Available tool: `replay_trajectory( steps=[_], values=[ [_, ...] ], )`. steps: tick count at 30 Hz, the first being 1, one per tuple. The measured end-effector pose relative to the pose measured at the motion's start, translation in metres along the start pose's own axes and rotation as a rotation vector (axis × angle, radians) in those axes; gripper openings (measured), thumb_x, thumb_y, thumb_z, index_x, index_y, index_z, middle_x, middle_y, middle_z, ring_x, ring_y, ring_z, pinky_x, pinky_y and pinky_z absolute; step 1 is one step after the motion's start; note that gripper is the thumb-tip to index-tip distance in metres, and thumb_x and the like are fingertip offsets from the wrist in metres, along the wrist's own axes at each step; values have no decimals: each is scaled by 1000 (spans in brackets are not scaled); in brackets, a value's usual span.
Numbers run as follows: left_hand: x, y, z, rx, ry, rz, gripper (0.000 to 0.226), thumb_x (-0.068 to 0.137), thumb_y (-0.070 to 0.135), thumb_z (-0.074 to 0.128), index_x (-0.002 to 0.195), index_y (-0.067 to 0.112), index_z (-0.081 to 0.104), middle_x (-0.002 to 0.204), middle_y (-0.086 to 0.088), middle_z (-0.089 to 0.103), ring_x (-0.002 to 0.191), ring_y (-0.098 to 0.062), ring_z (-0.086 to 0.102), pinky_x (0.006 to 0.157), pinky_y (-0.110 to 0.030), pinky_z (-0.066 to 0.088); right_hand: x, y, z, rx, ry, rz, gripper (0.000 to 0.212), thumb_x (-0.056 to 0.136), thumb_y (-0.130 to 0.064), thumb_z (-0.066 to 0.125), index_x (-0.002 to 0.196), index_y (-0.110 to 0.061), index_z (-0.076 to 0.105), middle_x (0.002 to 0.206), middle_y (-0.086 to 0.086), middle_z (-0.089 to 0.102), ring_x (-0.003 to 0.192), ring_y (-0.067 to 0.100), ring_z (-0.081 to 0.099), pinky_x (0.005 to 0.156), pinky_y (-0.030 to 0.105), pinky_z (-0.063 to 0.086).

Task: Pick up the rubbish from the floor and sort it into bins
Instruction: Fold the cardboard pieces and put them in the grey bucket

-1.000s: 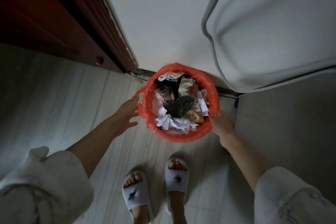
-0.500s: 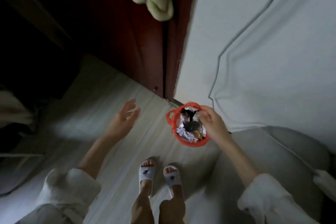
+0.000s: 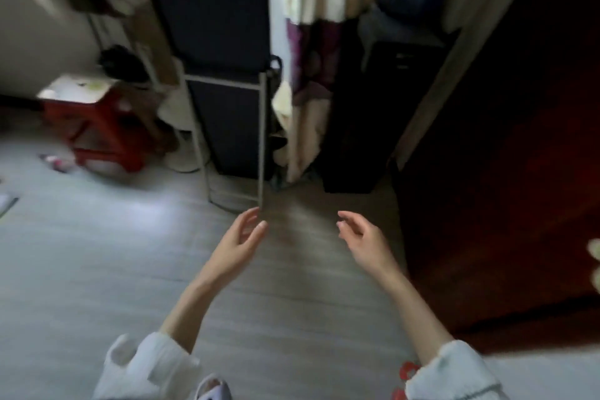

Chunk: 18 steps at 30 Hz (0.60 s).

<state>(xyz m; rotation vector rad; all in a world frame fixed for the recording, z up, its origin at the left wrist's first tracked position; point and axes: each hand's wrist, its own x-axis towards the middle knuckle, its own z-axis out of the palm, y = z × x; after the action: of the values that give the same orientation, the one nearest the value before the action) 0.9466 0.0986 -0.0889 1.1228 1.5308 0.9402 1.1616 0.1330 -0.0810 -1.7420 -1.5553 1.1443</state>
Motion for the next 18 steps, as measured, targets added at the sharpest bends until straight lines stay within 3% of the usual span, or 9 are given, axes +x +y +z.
replay_trajectory(
  steps=[4, 10, 14, 18],
  values=[
    [-30, -34, -142, -36, 274, -34, 41, 96, 24, 44, 136, 17, 40, 134, -7, 48, 114, -18, 52, 90, -29, 43, 14, -82, 117, -44, -241, -139, 28, 93, -13, 54, 121, -13, 58, 102, 3, 63, 95, 18, 61, 87, 30, 47],
    [-69, -69, -353, -64, 588, -36, 37, 96, 32, 44, 132, 26, 44, 127, 2, 51, 113, -14, 53, 94, -30, 44, 10, -199, 294, -70, -457, -275, 30, 95, -19, 52, 125, -17, 55, 110, 5, 65, 99, 18, 62, 91, 34, 49],
    [-94, -96, -430, -98, 662, -98, 30, 95, 37, 43, 125, 32, 45, 126, 4, 51, 117, -14, 52, 100, -37, 44, 2, -256, 378, -80, -583, -321, 31, 96, -19, 49, 126, -16, 53, 113, 5, 62, 99, 19, 62, 87, 35, 51],
    [-97, -121, -499, -98, 715, -150, 32, 95, 38, 44, 125, 30, 47, 126, 4, 51, 117, -13, 51, 101, -35, 44, 11, -299, 455, -76, -631, -367, 30, 95, -18, 50, 125, -16, 54, 111, 7, 63, 97, 20, 63, 88, 38, 52]
  ],
)
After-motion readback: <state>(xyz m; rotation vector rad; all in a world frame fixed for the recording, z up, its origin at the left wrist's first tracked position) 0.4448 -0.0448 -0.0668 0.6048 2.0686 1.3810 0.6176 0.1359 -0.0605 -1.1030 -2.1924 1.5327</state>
